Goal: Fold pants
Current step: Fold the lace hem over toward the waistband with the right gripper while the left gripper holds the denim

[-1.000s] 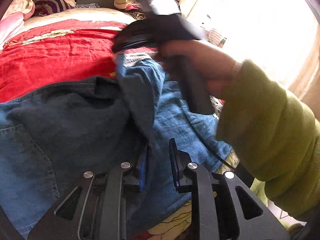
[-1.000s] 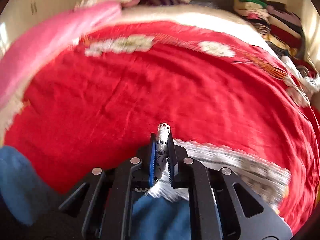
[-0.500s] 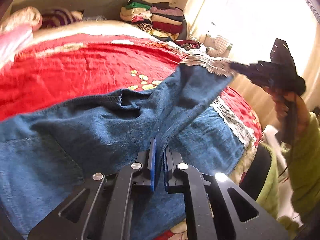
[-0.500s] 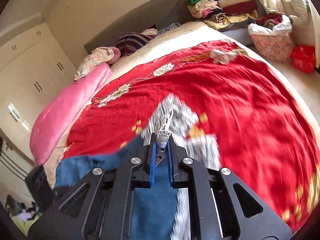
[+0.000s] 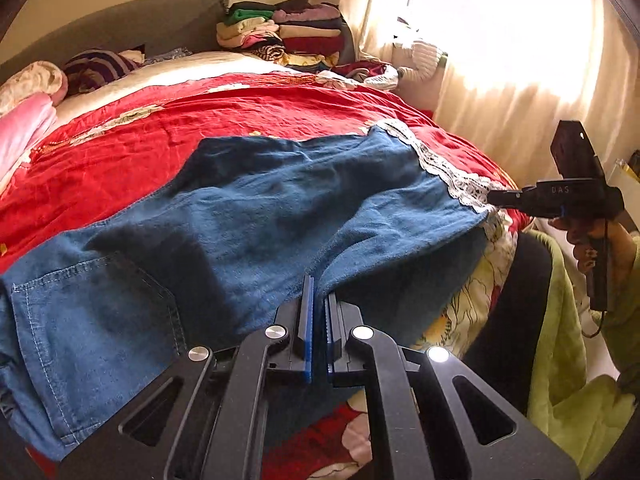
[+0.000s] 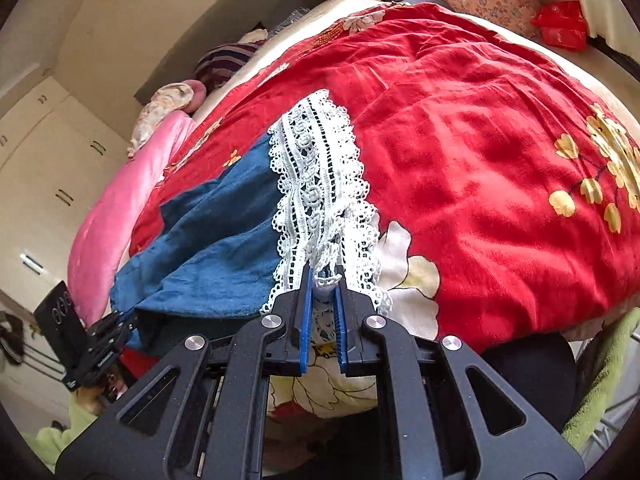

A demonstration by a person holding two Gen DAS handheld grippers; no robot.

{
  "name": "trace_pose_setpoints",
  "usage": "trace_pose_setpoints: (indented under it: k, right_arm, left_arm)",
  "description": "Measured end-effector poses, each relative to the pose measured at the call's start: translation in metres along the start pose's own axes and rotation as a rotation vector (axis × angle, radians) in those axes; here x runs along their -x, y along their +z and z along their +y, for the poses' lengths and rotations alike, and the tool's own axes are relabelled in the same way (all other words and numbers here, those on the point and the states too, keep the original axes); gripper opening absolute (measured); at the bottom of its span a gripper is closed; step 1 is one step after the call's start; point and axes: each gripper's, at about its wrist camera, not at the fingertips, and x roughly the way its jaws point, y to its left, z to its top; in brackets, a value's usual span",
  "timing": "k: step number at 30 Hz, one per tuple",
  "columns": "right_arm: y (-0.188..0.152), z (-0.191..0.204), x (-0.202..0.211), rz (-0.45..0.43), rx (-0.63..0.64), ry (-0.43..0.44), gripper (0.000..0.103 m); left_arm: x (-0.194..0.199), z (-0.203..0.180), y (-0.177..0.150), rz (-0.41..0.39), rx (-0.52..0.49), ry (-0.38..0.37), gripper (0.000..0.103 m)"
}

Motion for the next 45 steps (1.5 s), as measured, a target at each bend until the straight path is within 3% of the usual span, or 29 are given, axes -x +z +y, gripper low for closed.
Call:
trace_pose_setpoints:
  k: [5, 7, 9, 11, 13, 16, 21, 26, 28, 31, 36, 43, 45]
  right_arm:
    - [-0.003, -0.003, 0.004, -0.009, 0.001, -0.015, 0.005]
    - [-0.005, -0.006, -0.004, 0.025, 0.025, -0.073, 0.006]
    - [-0.008, -0.005, -0.003, 0.013, 0.036, -0.125, 0.013]
    - [-0.009, 0.006, 0.01, -0.048, 0.104, -0.198, 0.029]
    - [-0.012, 0.029, 0.026, -0.138, 0.227, -0.279, 0.037]
    - [-0.023, 0.069, 0.027, -0.15, 0.414, -0.244, 0.037]
    - [-0.066, 0.14, -0.02, -0.019, 0.855, -0.192, 0.037]
    - [-0.089, 0.165, -0.056, 0.048, 1.075, -0.246, 0.037]
    - [-0.091, 0.166, -0.065, 0.066, 1.108, -0.256, 0.037]
    - [-0.088, 0.158, -0.072, 0.145, 1.093, -0.223, 0.003]
    - [-0.088, 0.151, -0.053, 0.164, 1.047, -0.153, 0.001]
    - [-0.093, 0.142, -0.065, 0.215, 1.009, -0.142, 0.004]
    - [-0.087, 0.14, -0.056, 0.207, 0.952, -0.094, 0.014]
  left_arm:
    - [-0.002, -0.001, -0.005, 0.023, -0.018, -0.006, 0.004]
    - [-0.009, 0.001, -0.009, 0.046, -0.004, -0.026, 0.004]
    - [-0.014, -0.002, -0.012, 0.062, -0.012, -0.026, 0.004]
    - [-0.015, -0.005, -0.013, 0.066, -0.019, -0.029, 0.004]
    - [-0.015, -0.005, -0.013, 0.063, -0.017, -0.033, 0.004]
    - [-0.015, -0.005, -0.013, 0.061, -0.012, -0.035, 0.004]
    - [-0.009, -0.007, -0.011, 0.051, -0.017, -0.033, 0.004]
    - [-0.003, -0.009, -0.01, 0.04, -0.02, -0.036, 0.004]
    - [-0.002, -0.009, -0.009, 0.04, -0.018, -0.037, 0.004]
    - [0.0, -0.008, -0.01, 0.045, -0.013, -0.042, 0.004]
    - [0.003, -0.013, -0.012, 0.063, -0.024, -0.065, 0.004]
    - [-0.009, -0.016, -0.021, 0.137, -0.034, -0.068, 0.004]
    - [-0.006, -0.014, -0.021, 0.131, -0.023, -0.075, 0.005]
